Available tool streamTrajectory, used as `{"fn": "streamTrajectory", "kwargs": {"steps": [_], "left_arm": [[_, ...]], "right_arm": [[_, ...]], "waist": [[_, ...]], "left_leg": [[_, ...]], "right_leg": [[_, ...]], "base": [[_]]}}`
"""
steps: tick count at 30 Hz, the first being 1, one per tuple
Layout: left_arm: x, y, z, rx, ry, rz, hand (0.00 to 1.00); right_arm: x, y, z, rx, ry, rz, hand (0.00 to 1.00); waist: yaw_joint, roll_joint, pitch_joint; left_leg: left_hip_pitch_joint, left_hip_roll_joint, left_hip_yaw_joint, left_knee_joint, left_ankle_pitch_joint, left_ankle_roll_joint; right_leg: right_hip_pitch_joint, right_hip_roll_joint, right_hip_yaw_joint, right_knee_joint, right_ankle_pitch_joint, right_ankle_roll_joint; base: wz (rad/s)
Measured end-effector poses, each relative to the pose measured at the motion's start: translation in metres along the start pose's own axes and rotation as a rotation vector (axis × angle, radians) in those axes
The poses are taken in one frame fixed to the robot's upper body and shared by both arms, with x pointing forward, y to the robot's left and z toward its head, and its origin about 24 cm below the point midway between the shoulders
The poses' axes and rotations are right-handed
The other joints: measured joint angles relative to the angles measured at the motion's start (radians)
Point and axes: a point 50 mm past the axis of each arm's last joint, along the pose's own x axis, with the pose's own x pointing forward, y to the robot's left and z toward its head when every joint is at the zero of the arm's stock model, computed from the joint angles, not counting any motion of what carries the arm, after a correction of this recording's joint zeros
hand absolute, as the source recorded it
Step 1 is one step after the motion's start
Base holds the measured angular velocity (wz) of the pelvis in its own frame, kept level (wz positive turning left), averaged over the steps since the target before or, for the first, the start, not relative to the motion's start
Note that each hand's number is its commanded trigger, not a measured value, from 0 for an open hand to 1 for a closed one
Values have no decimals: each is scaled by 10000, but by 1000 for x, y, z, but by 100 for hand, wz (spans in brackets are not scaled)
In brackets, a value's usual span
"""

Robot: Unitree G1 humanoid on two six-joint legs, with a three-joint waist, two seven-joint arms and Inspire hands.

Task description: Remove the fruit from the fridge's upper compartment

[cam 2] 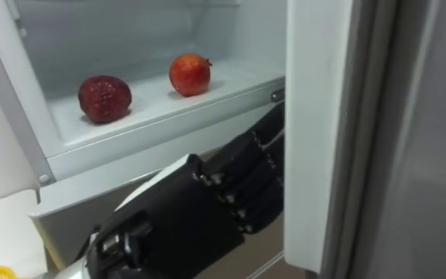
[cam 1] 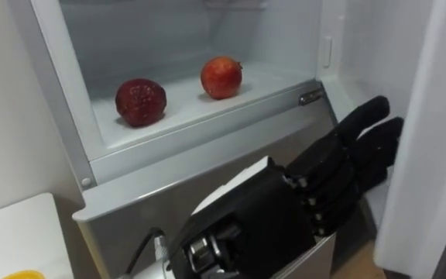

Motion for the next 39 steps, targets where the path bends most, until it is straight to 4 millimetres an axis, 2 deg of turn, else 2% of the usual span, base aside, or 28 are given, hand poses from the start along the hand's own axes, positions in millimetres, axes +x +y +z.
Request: {"fn": "streamTrajectory", "kwargs": {"steps": [6, 17, 21, 25, 29, 32, 39], "left_arm": [[7, 2, -1, 16, 1, -91, 0], [13, 4, 1, 168, 59, -120, 0], [22, 5, 5, 626, 223, -377, 0], [26, 7, 5, 659, 272, -466, 0], [36, 16, 3, 684, 432, -418, 0], [41, 18, 2, 674, 493, -370, 0], [53, 17, 1, 738, 597, -513, 0]], "right_arm": [[0, 1, -3, 42, 139, 16, 0], [0, -1, 3, 61, -16, 153, 0], [-1, -4, 5, 148, -115, 101, 0], [-1, -8, 7, 233, -209, -16, 0], [-2, -10, 6, 414, -151, -48, 0], [-2, -13, 6, 519, -155, -101, 0], [-2, -14, 5, 834, -162, -123, 0]], "waist": [[-177, 84, 31], [-451, 81, 35], [-492, 97, 25], [-537, 244, -39], [-645, 304, -17], [-841, 330, -2], [-929, 415, -5]], "left_leg": [[6, 3, -18, -2, 0, 0], [8, 60, 19, -91, 1, -1], [40, 61, 260, -134, 1, -1], [100, 100, 286, -136, 0, -2], [91, 114, 533, -158, 0, -2], [91, 127, 549, -156, -1, -3], [59, 168, 616, -151, -2, -5]], "right_leg": [[-14, 9, 57, 22, 22, 1], [-113, 147, 252, 12, 101, -93], [-136, 203, 357, -6, 104, -91], [-95, 208, 483, -3, 129, -78], [-92, 159, 494, 17, 134, -78], [-110, 165, 504, 9, 138, -85], [-257, 309, 704, 10, 155, -112]], "base": [[-4], [-7], [-8], [-15], [-1], [1], [-7]]}}
